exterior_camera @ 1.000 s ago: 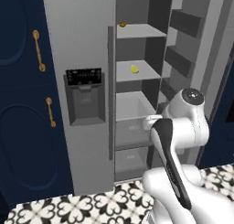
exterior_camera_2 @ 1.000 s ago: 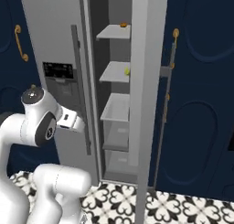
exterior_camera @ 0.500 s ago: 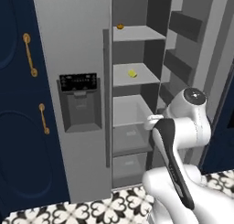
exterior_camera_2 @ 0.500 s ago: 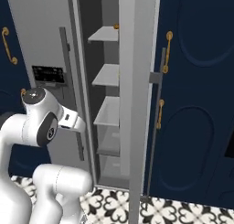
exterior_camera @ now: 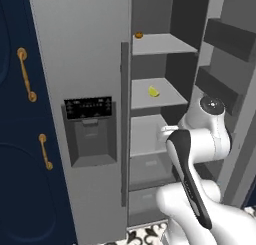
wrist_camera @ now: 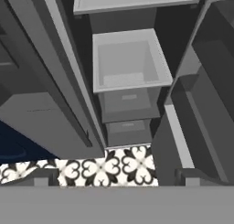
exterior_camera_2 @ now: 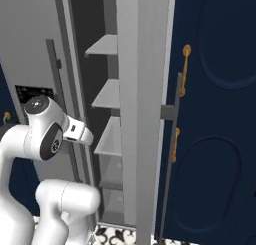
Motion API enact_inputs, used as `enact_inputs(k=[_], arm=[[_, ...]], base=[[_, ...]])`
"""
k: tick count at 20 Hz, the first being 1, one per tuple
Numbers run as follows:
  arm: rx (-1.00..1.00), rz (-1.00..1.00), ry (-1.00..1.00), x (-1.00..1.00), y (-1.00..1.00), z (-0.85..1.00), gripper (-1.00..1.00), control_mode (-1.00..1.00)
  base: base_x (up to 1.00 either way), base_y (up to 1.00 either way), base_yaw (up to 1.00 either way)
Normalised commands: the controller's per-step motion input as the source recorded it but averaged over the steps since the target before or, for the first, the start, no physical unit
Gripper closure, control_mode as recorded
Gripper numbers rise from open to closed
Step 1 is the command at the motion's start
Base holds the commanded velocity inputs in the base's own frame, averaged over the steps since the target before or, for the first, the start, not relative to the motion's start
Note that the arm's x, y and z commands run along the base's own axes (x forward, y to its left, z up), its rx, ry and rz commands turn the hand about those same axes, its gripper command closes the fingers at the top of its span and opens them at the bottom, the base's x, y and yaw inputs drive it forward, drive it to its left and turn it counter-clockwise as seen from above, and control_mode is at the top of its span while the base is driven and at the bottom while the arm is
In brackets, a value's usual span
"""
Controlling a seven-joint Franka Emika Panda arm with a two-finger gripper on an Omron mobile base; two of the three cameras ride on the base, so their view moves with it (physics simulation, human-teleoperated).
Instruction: Grab a lemon wedge from the fridge and one ice cube from the ice bowl, and put them in the glass of lemonade.
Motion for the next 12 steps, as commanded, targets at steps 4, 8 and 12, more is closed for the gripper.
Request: enact_inputs(k=[4,8,12], arm=[[0.0,0.0,0.0,0.0,0.0,0.0,-1.0,1.0],[0.0,0.0,0.0,0.0,0.0,0.0,-1.0,1.0],[0.0,0.0,0.0,0.0,0.0,0.0,-1.0,1.0]], base=[[0.47,-0.03,0.0],[0.39,-0.03,0.0],[0.29,-0.05,0.0]])
